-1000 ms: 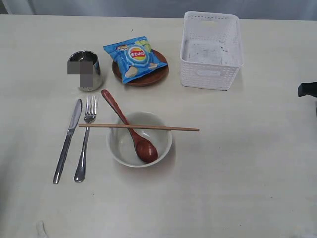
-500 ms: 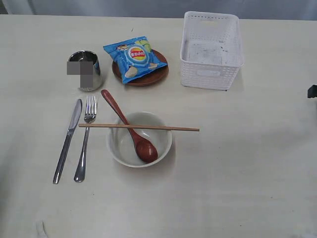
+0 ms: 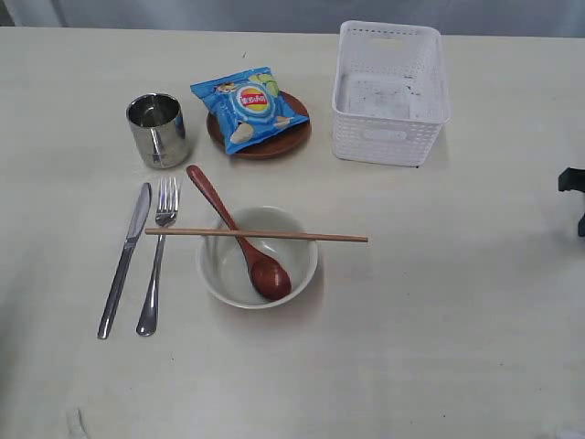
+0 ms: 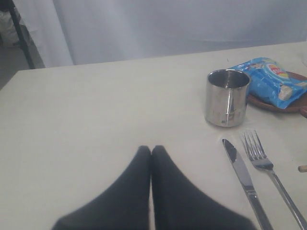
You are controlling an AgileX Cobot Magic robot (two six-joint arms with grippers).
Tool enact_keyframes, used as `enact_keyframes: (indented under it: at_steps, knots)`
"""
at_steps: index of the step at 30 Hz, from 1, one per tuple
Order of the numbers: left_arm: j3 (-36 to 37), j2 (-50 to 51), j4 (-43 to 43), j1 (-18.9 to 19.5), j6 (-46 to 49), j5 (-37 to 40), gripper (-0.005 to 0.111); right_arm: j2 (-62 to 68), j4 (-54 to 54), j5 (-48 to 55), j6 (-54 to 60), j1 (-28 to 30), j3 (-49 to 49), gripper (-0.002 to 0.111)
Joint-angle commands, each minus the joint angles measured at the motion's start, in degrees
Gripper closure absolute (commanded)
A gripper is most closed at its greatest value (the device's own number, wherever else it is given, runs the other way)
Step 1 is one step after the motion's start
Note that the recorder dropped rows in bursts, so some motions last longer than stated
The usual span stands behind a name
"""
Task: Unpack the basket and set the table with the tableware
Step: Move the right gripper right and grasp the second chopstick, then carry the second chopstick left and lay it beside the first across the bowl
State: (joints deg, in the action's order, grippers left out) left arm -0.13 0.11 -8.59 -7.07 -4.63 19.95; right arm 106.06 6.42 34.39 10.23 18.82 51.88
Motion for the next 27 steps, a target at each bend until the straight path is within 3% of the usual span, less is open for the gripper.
enact_keyframes:
  at_steps: [1, 6, 11, 19, 27]
  knots:
    - [0.13, -0.11, -0.11, -0.29, -0.13, -0.03, 0.107, 1.92, -0.70, 0.47, 0.48, 0.40, 0.29, 0.073]
    - [0.13, -0.11, -0.11, -0.29, -0.13, -0.03, 0.107, 4.03, -0.97, 0.47, 0.48, 0.40, 0.29, 0.077]
    - [0.13, -0.11, -0.11, -0.29, -0.13, -0.03, 0.107, 4.64, -2.75, 0.63, 0.53, 0.40, 0.29, 0.108]
    - [0.13, -0.11, -0.11, -0.29, -0.13, -0.03, 0.107, 1.11, 4.28, 3.80, 2.02, -3.41, 5.94, 0.109]
    - [0.13, -0.11, -0.11, -0.29, -0.13, -0.03, 0.107, -8.29, 10.04, 10.87, 8.87, -19.25, 17.69, 0.109]
